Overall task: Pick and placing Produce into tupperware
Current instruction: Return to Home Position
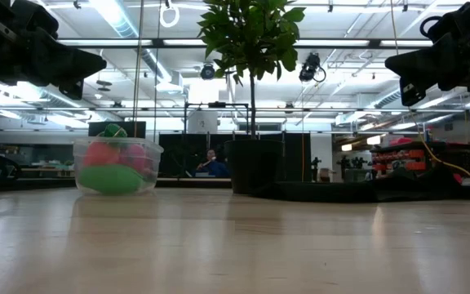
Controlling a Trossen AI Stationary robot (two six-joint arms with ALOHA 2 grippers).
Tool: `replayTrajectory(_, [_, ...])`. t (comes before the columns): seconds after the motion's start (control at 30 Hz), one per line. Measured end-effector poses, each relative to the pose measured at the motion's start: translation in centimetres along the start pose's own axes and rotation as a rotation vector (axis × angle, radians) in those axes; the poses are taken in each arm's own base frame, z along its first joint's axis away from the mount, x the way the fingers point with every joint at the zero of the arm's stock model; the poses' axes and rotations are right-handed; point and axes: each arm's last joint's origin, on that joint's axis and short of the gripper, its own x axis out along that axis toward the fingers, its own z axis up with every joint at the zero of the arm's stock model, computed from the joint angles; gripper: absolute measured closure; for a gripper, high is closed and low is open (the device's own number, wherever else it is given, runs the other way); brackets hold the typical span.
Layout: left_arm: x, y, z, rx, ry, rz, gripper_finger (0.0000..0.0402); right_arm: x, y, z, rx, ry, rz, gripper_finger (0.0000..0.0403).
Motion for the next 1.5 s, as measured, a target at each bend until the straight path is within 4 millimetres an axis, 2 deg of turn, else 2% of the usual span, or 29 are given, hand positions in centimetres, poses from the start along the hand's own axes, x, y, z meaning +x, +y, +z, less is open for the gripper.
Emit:
replayTrajectory(1.03, [0.0,0.0,0.0,0.0,0.0,0.0,0.0338,0.0,0.0,0.0,0.0,0.0,0.0,0.0382])
replayTrajectory(1.5, [0.0,0.0,0.0,0.0,0.0,0.0,0.0347,0.0,0.0,-0.01,0.0,0.001,0.0,0.0382])
